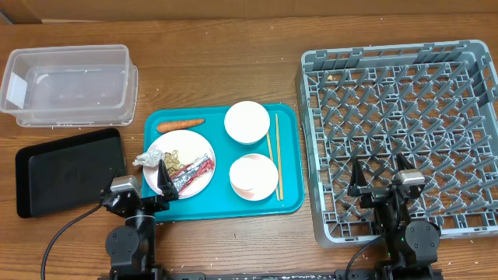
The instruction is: Sort waste into correct bins and load items into the dishwasher
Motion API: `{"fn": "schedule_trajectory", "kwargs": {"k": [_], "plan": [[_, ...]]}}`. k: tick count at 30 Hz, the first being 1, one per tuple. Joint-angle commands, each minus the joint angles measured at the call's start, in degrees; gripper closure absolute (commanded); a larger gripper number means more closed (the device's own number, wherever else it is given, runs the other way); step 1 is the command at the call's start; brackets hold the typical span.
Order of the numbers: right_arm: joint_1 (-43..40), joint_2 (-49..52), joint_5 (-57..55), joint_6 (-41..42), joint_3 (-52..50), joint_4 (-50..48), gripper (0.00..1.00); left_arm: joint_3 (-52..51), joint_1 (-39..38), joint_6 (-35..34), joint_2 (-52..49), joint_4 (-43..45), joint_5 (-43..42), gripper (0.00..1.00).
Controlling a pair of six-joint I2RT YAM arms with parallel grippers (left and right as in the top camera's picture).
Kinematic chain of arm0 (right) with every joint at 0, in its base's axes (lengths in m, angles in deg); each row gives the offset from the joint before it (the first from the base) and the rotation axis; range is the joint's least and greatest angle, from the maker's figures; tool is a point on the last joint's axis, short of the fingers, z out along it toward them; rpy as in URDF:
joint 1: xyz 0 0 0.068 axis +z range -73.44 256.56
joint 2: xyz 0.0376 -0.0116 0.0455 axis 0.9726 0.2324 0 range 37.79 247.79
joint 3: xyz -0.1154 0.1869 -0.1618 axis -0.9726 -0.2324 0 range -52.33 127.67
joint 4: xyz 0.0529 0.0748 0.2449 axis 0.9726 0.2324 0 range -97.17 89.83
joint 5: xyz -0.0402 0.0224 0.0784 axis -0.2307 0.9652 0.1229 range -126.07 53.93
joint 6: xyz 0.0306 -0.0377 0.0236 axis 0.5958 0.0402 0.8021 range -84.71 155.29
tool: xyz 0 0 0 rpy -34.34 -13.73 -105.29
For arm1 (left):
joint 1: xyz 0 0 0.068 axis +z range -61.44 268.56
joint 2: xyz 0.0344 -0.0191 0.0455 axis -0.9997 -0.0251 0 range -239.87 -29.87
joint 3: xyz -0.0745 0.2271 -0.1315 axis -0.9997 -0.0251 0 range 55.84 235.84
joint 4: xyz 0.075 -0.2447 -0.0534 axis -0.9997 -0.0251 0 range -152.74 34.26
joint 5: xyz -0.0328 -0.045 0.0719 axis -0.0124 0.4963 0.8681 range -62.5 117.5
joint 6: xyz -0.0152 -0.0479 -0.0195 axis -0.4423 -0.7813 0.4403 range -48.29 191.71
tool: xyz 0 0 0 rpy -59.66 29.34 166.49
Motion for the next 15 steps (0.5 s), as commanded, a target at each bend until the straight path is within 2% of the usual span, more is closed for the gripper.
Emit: {"fn": "schedule_trajectory", "kwargs": {"k": [1, 15], "plan": [[-0.2, -0.5, 0.1, -0.2, -0.6, -0.4, 0.00, -0.2, 0.6, 1.1, 0.5, 0.2, 0.4, 0.00], [-0.2, -0.5, -0.1, -0.2, -0.6, -0.7, 0.00, -0.2, 0.6, 0.9, 0.5, 0.3, 0.5, 0.00]]}}
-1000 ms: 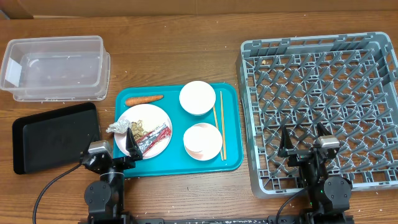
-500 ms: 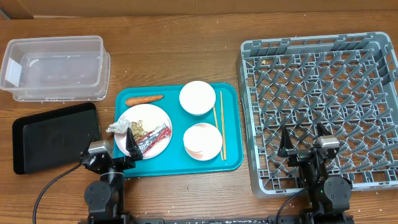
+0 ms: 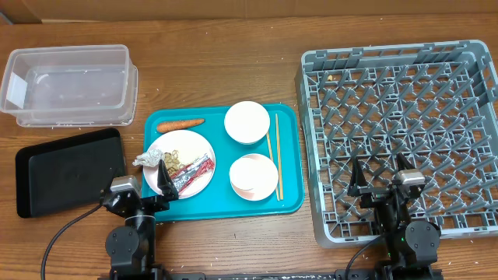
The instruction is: Sort waste into correct bins and load items into the dishwasher
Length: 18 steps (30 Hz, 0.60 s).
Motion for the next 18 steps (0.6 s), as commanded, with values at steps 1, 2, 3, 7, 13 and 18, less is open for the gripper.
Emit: {"fn": "schedule_trajectory", "kwargs": {"k": [1, 2, 3, 7, 13, 18], "plan": [[-0.2, -0.5, -0.1, -0.2, -0.6, -0.6, 0.00, -0.2, 0.6, 0.6, 0.5, 0.3, 0.6, 0.00], [-0.2, -0.5, -0.1, -0.2, -0.6, -0.5, 0.00, -0.2, 0.6, 0.4, 0.5, 0.3, 0.6, 0.00], [-0.2, -0.5, -0.2, -0.2, -0.6, -0.6, 0.00, -0.2, 0.6, 0.4, 0.5, 0.3, 0.6, 0.00], [-0.2, -0.5, -4.0, 4.1, 0.0, -0.7, 0.00, 0.3, 0.6, 0.4, 0.5, -0.3, 0.5, 0.00], [-0.2, 1.0, -7.2, 7.6, 3.1, 0.0, 0.00, 5.1, 0.6, 0.4, -0.4, -6.2, 0.7, 0.00], [-0.2, 5.6, -7.2, 7.6, 8.4, 4.0, 0.00, 13.5, 0.6, 0.4, -5.0, -15.7, 0.7, 0.00]]}}
